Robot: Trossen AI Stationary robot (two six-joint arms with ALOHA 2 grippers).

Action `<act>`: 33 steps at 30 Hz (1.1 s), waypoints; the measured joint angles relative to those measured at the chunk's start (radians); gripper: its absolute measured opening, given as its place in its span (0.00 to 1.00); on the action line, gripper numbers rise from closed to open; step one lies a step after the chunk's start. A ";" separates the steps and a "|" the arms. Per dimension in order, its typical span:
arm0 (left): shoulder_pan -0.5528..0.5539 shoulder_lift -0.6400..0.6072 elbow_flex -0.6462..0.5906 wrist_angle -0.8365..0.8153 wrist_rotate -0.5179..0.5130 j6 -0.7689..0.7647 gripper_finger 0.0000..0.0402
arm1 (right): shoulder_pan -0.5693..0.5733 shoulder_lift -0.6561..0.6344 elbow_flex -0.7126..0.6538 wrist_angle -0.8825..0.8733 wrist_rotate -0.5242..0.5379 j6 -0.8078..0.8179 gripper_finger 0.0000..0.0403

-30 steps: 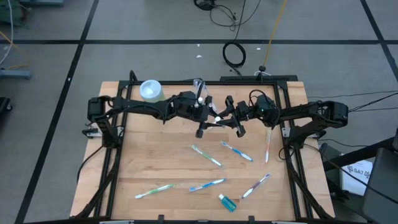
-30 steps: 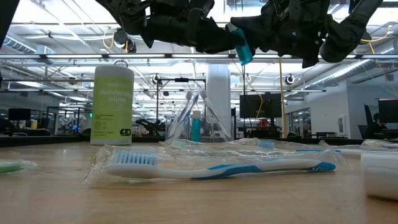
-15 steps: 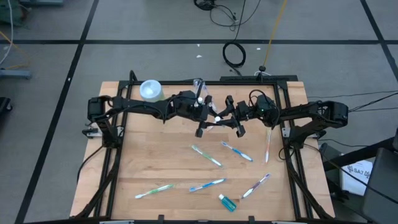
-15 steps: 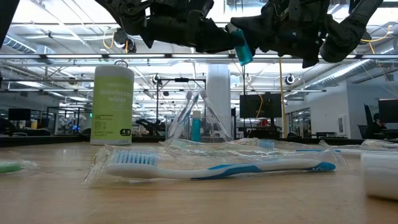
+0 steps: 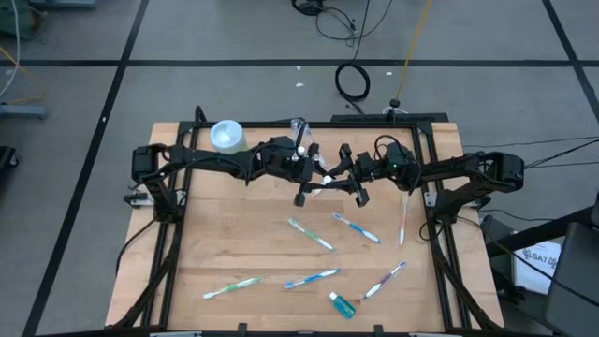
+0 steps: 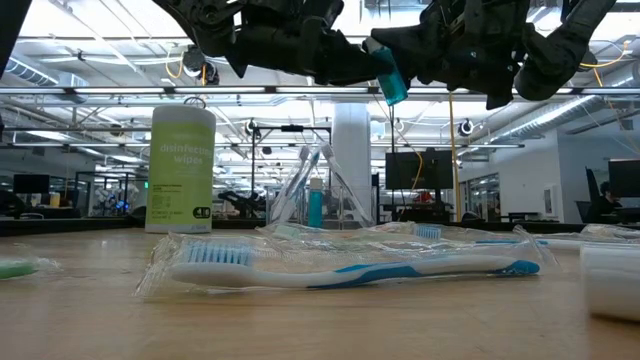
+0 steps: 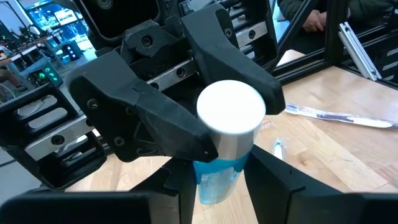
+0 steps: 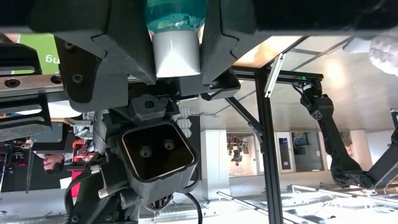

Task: Pick & Place toothbrushing station
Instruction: Put the top mouthwash into the transparent organizer

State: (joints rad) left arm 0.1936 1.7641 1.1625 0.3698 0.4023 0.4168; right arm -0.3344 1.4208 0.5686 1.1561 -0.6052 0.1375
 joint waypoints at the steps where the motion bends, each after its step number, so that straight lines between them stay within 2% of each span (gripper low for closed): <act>1: 0.000 0.000 0.000 0.000 0.000 0.000 0.30 | 0.000 0.000 0.000 0.000 0.000 0.000 0.30; 6: 0.000 0.000 0.000 0.000 0.000 0.000 0.30 | 0.000 0.000 0.000 0.000 0.001 0.000 0.32; 16: 0.000 -0.001 0.000 0.000 -0.001 -0.011 0.30 | 0.000 0.000 -0.001 0.012 0.006 -0.029 0.48; 23: 0.002 -0.003 0.000 -0.035 -0.013 -0.053 0.30 | -0.009 -0.047 -0.001 0.028 0.009 -0.027 0.54; 27: 0.002 -0.003 0.000 -0.081 -0.117 -0.069 0.30 | -0.037 -0.098 -0.004 -0.019 0.008 -0.030 0.54; 33: 0.003 -0.006 0.000 -0.131 -0.402 -0.131 0.30 | -0.071 -0.162 -0.005 -0.251 0.010 -0.094 0.53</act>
State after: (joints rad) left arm 0.1967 1.7578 1.1625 0.2387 0.0003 0.2854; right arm -0.4051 1.2589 0.5636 0.9050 -0.5952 0.0439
